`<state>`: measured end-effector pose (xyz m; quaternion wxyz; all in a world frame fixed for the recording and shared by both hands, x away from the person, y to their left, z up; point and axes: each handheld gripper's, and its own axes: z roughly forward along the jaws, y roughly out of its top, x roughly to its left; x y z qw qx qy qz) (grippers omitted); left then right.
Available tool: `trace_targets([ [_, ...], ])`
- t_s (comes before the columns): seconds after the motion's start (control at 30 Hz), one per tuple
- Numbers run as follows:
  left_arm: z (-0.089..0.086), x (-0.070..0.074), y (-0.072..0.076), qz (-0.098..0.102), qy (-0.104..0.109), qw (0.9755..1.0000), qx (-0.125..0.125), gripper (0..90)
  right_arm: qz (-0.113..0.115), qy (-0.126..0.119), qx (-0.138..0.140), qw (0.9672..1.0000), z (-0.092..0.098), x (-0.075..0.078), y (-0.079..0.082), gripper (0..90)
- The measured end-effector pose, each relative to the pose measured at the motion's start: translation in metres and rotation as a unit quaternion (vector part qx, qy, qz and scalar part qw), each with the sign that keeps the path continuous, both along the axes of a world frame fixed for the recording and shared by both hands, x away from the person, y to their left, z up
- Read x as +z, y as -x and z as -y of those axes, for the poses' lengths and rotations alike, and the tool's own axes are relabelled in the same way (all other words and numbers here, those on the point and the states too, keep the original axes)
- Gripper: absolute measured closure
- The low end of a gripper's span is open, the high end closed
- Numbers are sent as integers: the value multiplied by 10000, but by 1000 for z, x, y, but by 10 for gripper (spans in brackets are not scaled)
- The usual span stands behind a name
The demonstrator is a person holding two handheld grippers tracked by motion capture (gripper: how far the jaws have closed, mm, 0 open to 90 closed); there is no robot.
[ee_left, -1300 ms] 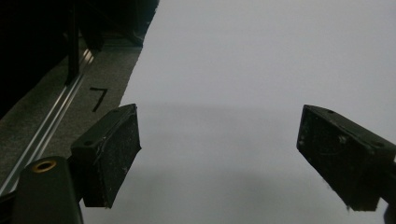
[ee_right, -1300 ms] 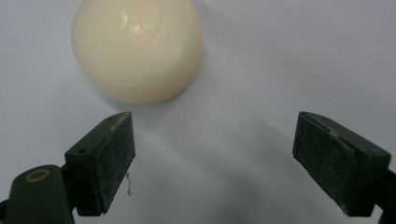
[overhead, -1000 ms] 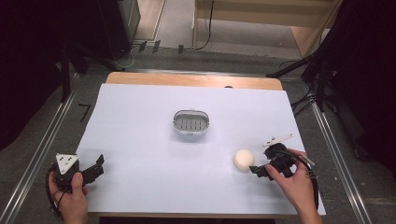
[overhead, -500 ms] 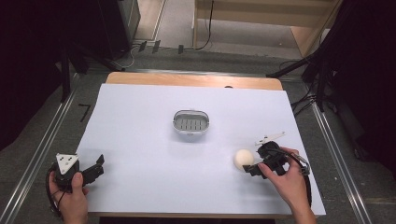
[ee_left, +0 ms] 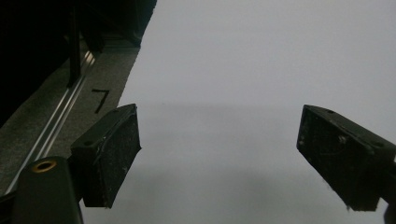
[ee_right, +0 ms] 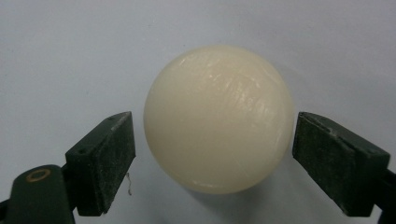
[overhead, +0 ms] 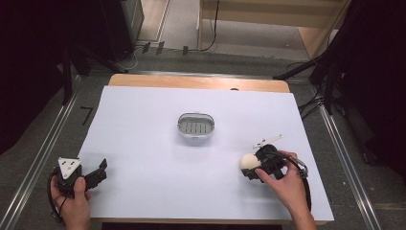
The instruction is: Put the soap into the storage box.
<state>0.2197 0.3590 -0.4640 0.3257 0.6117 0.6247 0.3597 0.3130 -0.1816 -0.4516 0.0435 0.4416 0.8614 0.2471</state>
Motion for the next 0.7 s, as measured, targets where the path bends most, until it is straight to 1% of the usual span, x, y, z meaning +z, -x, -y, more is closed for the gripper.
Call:
trace_targets([
  [0.17,0,0,0,-2,-9,10000,-1,142,-26,-16,-61,10000,-1,-2,-2,152],
  [0.2,0,0,0,-7,-11,10000,-4,142,-7,0,-68,10000,-2,-3,-3,166],
  [0.37,1,0,0,-8,-17,10000,-12,142,13,39,-100,9999,-5,-6,-3,182],
  [0.5,1,0,0,-18,-23,10000,-20,142,53,95,-177,9998,-7,-9,-3,209],
  [0.63,1,0,0,-25,-21,10000,-20,142,94,102,-137,9998,-8,-8,-3,242],
  [0.7,1,0,0,-26,-20,10000,-21,142,106,127,-134,9998,-9,-8,-2,244],
])
